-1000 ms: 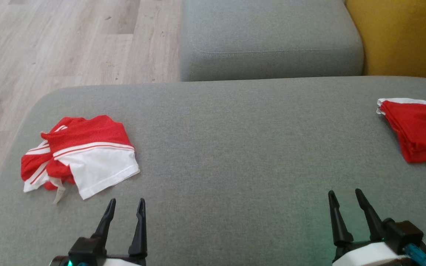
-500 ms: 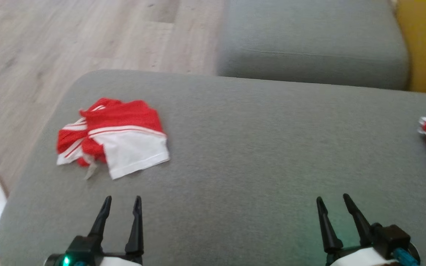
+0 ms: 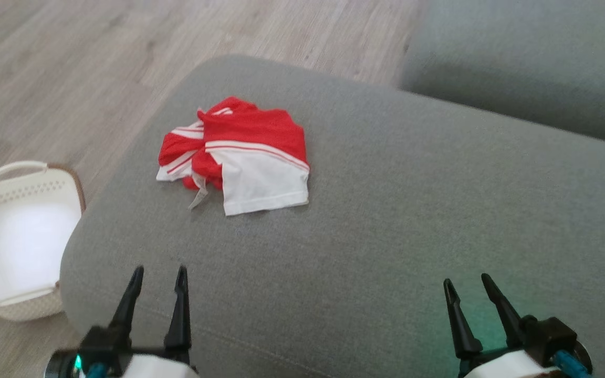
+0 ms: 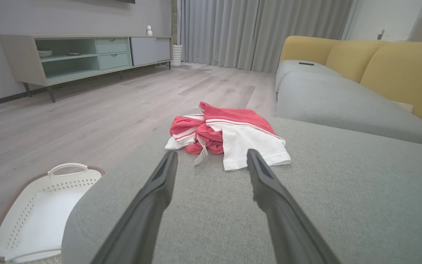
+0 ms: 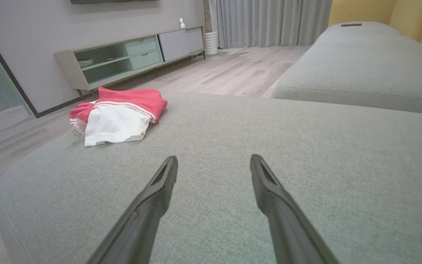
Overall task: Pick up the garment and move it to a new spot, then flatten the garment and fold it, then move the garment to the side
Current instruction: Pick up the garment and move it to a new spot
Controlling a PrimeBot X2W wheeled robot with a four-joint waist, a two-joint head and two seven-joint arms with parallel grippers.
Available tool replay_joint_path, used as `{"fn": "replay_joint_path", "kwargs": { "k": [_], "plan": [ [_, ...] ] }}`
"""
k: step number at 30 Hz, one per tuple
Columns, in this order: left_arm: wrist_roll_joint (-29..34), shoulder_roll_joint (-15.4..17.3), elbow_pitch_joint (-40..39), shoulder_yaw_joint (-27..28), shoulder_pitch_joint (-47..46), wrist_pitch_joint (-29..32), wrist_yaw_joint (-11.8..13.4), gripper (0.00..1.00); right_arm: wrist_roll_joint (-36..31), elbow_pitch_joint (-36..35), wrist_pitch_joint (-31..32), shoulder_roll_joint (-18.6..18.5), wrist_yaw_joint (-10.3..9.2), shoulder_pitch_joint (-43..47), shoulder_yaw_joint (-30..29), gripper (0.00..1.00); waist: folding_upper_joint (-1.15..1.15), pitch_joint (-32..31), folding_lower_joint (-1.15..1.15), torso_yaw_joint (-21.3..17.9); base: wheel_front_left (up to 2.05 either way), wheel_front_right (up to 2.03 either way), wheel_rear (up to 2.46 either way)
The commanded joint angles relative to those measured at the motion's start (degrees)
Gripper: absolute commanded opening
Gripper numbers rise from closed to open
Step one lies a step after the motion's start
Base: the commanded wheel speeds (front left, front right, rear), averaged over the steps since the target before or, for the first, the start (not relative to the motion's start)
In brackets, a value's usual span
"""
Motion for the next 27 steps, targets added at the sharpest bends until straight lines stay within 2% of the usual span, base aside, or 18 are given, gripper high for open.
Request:
{"fn": "replay_joint_path", "kwargs": {
  "k": [1, 7, 11, 16, 20, 27],
  "plan": [
    [0.94, -0.05, -2.17, 1.94, -4.84, -0.31, -0.65, 1.00, -0.71, -1.67, -0.78, -0.98, 0.20, -2.54, 1.03, 1.00, 0.00, 2.14, 0.00, 1.26, 0.00, 0.00, 0.00],
    [0.44, 0.27, -4.04, 3.63, -14.91, -0.31, -3.08, 1.00, -1.22, -2.29, -0.78, -4.19, 0.20, -6.29, 0.98, 1.00, 0.00, 9.42, 0.00, -0.02, 0.00, 0.00, 0.00],
    [-0.20, 2.44, -0.89, 5.39, -26.49, -0.31, -5.52, 1.00, -1.53, -2.43, -0.78, -7.15, 0.20, -8.70, 1.11, 1.00, 0.00, 14.47, 0.00, -1.20, 0.00, 0.00, 0.00],
    [-1.85, 6.17, 12.04, 7.45, -44.04, 4.00, -6.99, 1.00, -1.67, -3.19, -0.78, -11.28, 0.20, -11.82, 1.44, 1.00, 0.00, 20.93, 0.00, -2.75, 0.00, 0.00, 0.00],
    [-4.41, 7.57, 26.26, 7.82, -56.22, 11.77, -8.11, 1.00, -1.42, -4.07, -0.78, -14.38, 0.20, -14.46, 1.43, 1.00, 0.00, 25.49, 0.00, -3.87, 0.00, 0.00, 0.00],
    [-8.54, 10.23, 47.24, 7.76, -69.46, 22.16, -9.36, 1.00, -0.84, -5.88, -0.25, -17.65, 0.20, -17.76, 1.81, 1.00, 0.00, 30.82, 0.00, -5.77, 0.00, 0.00, 0.00]
  ]
}}
